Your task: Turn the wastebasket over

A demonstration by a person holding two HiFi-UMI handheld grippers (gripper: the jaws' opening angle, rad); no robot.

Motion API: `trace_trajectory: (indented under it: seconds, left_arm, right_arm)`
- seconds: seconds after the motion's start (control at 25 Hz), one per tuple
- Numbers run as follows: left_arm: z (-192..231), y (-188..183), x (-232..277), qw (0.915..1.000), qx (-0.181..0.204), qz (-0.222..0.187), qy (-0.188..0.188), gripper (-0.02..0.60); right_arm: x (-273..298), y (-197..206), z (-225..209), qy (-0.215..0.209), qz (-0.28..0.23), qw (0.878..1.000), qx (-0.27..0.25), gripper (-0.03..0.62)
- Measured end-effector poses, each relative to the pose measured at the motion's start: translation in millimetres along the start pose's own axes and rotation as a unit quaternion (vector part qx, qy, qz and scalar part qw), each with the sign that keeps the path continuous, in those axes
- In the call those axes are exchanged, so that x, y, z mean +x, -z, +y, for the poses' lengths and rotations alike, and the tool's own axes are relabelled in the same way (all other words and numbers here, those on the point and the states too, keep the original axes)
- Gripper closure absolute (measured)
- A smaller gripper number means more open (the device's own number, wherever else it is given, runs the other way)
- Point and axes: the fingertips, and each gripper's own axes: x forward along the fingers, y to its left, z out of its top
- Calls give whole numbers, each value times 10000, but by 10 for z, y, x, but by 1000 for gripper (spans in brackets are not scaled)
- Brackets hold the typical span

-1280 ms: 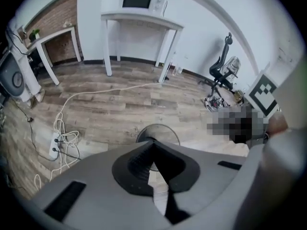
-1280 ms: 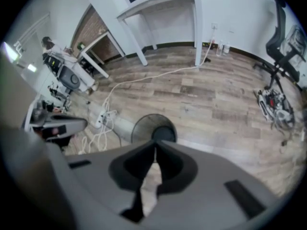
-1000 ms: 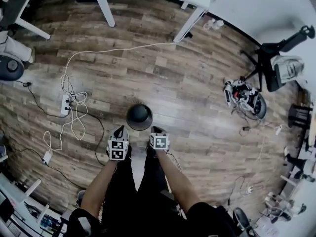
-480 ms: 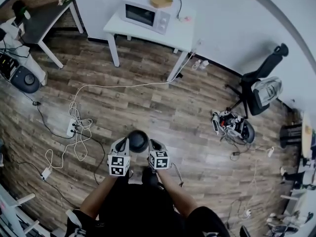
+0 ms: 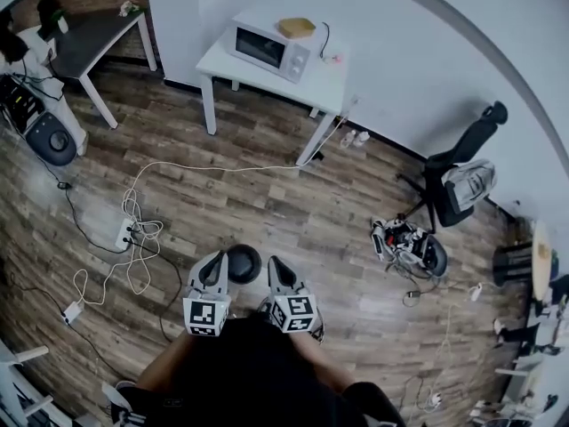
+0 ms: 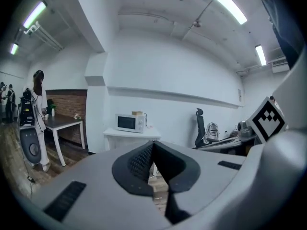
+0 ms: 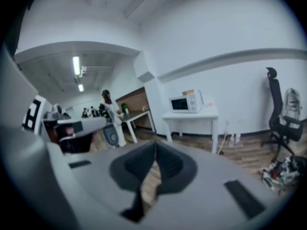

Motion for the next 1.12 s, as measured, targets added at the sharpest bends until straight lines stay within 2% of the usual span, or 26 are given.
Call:
trace_trajectory:
  seconds: [0.12,0.32,1.12]
  left_arm:
    - [-26,36,-65,9999,15,-112,-8,548]
    - [5,79,-39,9999,-83,-51,-42,548]
    - [64,172,-164,9997,-224,-20,-58,548]
  right_arm:
    - [-105,-47,144,-114,-264,9996,26,560]
    - [-88,-5,209,-328,-210,9992,-88,562]
    - [-133,88,302,-300,-128,9994,-66,562]
